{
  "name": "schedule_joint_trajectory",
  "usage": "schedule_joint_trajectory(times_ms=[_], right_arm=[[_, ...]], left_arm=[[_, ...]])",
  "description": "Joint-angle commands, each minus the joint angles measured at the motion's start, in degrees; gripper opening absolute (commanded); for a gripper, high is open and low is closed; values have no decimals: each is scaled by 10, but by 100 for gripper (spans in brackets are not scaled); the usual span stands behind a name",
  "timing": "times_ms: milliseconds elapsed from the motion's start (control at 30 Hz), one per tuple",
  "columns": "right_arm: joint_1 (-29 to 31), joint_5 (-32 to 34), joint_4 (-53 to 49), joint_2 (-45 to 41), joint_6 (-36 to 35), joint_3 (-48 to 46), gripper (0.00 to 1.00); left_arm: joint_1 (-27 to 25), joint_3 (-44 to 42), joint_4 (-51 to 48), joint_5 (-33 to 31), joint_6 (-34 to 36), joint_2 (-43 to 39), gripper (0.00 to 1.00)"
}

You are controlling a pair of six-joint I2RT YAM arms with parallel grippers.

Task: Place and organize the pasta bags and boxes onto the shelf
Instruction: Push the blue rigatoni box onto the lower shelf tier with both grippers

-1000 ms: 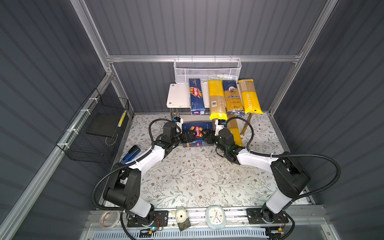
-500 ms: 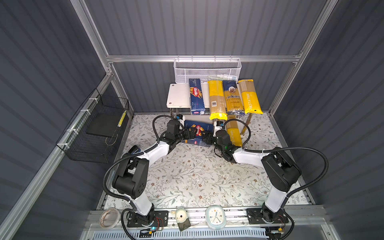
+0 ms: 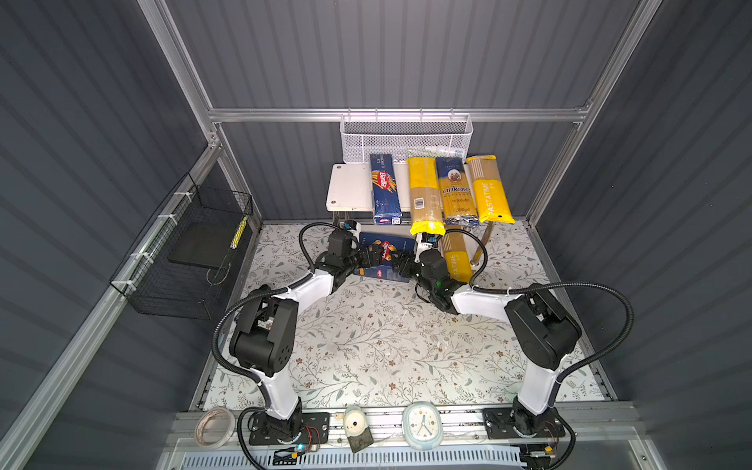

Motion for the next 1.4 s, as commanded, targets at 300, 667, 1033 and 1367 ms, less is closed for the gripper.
schedule_joint_trajectory(times_ms=[300, 667, 1033, 1367], right_arm=[[-13, -34, 2, -17, 7, 15, 82], [-29, -35, -17, -55, 8, -28, 82], [-15, -62, -60, -138, -6, -88, 81], [32, -69, -120, -211, -45, -127, 80]], left_arm=[[-7, 79, -79, 2, 63, 14, 100], [13, 50, -113, -51, 82, -22, 100], [15, 13, -145, -39, 81, -77, 100], [15, -50, -168, -19, 86, -151, 100]])
